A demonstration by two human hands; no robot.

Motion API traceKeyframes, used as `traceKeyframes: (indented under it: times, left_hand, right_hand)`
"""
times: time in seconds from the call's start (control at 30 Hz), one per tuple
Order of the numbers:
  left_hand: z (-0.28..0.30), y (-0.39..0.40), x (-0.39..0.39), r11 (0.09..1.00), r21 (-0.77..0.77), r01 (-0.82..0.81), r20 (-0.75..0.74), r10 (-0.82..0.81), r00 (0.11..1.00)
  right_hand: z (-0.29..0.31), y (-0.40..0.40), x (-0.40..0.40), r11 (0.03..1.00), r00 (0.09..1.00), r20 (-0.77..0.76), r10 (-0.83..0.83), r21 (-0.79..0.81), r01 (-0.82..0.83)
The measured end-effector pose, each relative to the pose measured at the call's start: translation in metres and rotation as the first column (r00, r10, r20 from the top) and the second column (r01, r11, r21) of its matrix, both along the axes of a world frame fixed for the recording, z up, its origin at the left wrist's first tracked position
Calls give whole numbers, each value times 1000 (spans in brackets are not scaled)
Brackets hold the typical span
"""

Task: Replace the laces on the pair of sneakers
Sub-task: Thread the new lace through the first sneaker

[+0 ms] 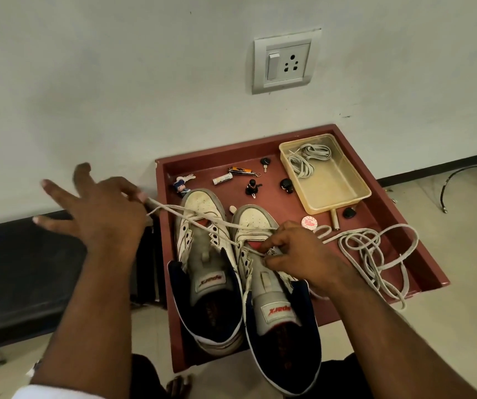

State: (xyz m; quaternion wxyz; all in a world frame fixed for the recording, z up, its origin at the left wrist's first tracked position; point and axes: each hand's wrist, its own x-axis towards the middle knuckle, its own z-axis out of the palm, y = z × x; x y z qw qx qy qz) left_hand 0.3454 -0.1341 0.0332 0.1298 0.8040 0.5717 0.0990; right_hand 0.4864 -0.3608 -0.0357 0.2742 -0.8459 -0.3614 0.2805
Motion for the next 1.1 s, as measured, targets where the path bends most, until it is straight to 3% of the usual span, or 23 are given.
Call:
traceKeyframes:
  times: [0.1, 0.17, 0.23, 0.37, 0.43, 0.5, 0.6, 0.7, 0.77, 0.8, 0.87, 0.97, 1.1]
  left_hand:
    - [-11, -25, 19, 946, -94, 310, -213, -323, 922]
    - [-21, -52, 38, 849, -230, 476, -222, -521, 824]
    - [-27, -69, 50, 790, -359, 496, -198, -584, 787]
    - [-34, -64, 53, 774, -410, 483, -228, -600, 767]
    - [-33, -63, 49, 763, -437, 476, -175, -592, 787]
    - [-25, -57, 43, 810, -403, 426, -169, -523, 835]
    - [-5, -33, 27, 935, -235, 267, -112, -299, 948]
    - [4, -18, 7, 997, 13, 71, 118, -72, 990]
    - [-2, -21, 7, 992, 121, 36, 160, -55, 986]
    - [-6, -26, 12, 989, 122, 80, 112, -94, 989]
    - [-13, -37, 27, 969, 10, 247, -23, -247, 969]
    - [-21, -58, 49, 860, -236, 453, -131, -490, 862]
    - [-35, -64, 55, 785, -441, 435, -277, -580, 766]
  right_hand:
    - [0, 1, 0, 1000, 999, 37, 11, -17, -10]
    - [0, 2, 1, 1000, 999, 50, 17, -19, -16]
    - [1, 2, 1, 1000, 998, 63, 22, -19, -21]
    - [1, 2, 0, 1000, 999, 51, -3, 7, 3]
    - [-1, 2, 0, 1000, 999, 41, -9, -1, 9]
    - [-2, 3, -1, 1000, 999, 34, -4, -14, 4]
    - [-1, 2, 0, 1000, 1000, 12, -5, -14, 5]
    - [1, 1, 1, 1000, 999, 32, 29, -14, -28]
    - [2, 2, 2, 999, 998, 52, 35, -5, -35]
    - [2, 2, 3, 1000, 998, 51, 28, 2, -28]
    - [1, 3, 3, 1000, 998, 58, 17, 5, -17]
    - [-1, 6, 3, 1000, 995, 101, 23, -16, -22]
    - [-1, 6, 0, 1000, 993, 117, -10, -8, 11]
